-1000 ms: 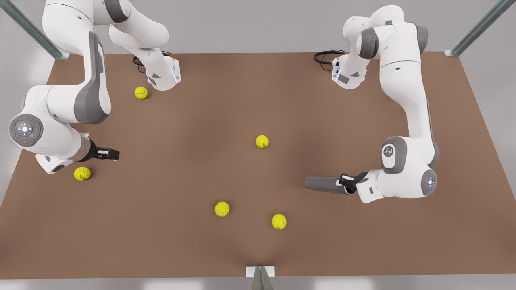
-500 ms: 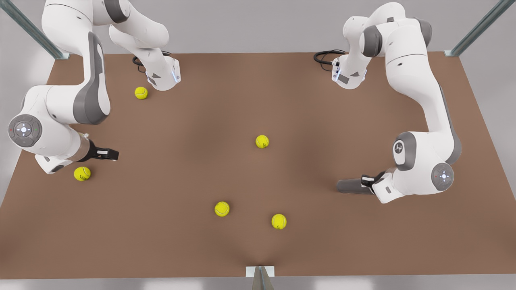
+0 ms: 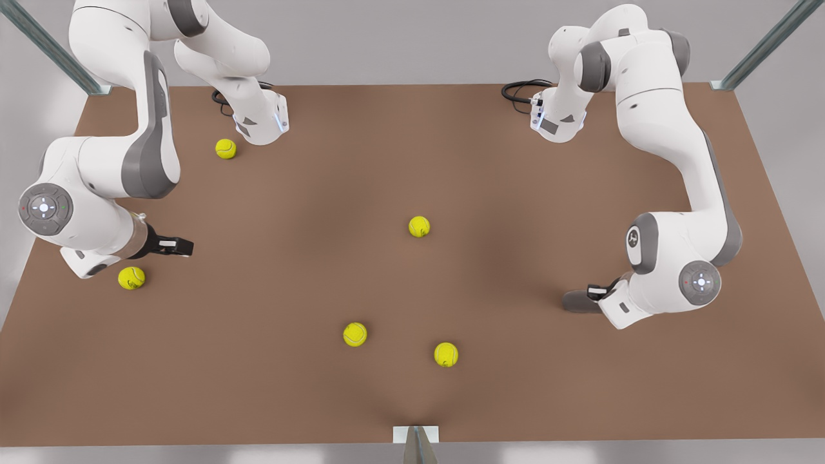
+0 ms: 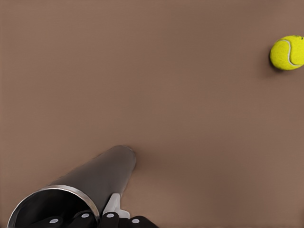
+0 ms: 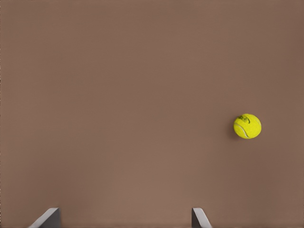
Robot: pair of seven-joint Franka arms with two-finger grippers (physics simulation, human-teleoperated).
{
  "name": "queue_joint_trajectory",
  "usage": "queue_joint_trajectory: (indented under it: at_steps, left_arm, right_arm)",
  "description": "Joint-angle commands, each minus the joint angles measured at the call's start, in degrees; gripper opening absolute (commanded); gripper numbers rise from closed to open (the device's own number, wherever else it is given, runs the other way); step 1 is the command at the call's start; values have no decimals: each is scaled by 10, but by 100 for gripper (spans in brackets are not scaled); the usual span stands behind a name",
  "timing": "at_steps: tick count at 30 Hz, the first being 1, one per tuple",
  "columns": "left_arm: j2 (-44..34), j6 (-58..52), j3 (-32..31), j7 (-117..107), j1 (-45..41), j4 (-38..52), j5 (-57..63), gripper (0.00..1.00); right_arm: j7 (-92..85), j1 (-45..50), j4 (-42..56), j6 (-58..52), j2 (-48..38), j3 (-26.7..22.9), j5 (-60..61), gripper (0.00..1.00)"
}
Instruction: Put the tennis tube upright
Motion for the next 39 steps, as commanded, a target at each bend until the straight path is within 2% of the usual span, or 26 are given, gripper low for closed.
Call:
queue_joint_trajectory:
  at_steps: [1, 12, 13, 14, 39]
  left_arm:
    - [0, 0, 0, 0, 0, 0, -3, 21]
    - [7, 12, 0, 1, 0, -4, -4, 21]
    - [7, 12, 0, 2, 0, -4, -3, 66]
    - [7, 11, 0, 4, 0, -3, -3, 100]
    - [-16, -25, 2, 0, -3, 0, -1, 100]
  right_arm:
    - [0, 0, 0, 0, 0, 0, -1, 100]
    - [0, 0, 0, 0, 0, 0, 0, 100]
    - [0, -1, 0, 0, 0, 0, 0, 100]
    - [0, 0, 0, 0, 0, 0, 0, 100]
    - [-1, 0, 0, 0, 0, 0, 0, 100]
